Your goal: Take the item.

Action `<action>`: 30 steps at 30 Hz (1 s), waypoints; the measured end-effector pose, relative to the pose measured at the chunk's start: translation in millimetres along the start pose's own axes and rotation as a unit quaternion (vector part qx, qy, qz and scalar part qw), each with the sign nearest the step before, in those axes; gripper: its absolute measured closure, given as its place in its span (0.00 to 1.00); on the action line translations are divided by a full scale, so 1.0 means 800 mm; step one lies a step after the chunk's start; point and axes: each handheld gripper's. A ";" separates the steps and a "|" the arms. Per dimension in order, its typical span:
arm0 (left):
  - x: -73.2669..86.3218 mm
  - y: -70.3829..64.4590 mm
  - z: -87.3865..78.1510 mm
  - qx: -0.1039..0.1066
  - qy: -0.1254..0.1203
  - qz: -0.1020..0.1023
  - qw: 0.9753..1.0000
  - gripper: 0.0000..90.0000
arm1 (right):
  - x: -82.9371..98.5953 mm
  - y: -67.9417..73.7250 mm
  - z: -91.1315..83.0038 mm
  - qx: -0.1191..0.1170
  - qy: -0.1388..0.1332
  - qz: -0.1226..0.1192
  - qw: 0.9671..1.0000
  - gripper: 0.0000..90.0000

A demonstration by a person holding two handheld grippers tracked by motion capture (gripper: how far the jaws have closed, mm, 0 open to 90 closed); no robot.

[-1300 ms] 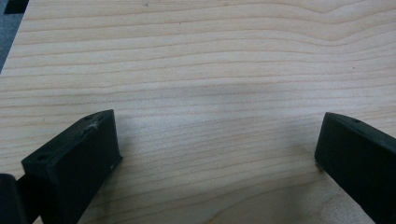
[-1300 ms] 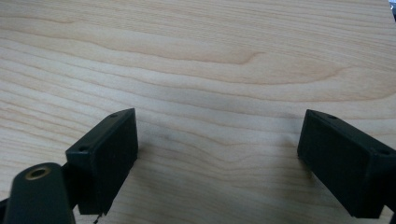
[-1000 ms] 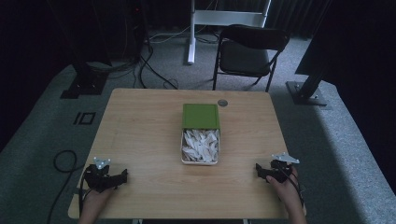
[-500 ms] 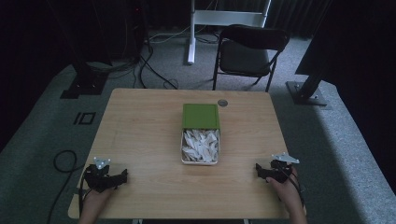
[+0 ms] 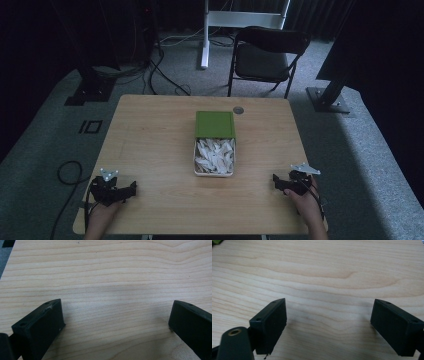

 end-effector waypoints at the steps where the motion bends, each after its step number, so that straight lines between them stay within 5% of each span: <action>1: 0.000 0.000 0.000 0.000 0.000 0.000 1.000 0.01 | 0.000 0.000 0.000 0.000 0.000 0.000 1.000 0.15; 30: 0.000 0.000 0.000 0.000 -0.001 -0.001 1.000 0.01 | -0.053 0.036 -0.030 -0.060 -0.053 -0.036 0.996 0.16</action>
Point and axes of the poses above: each handheld gripper's, and its own axes: z roughly forward along the jaws, x roughly out of its underside, y roughly to its left, and after that the axes turned 5 degrees about -z, right-handed
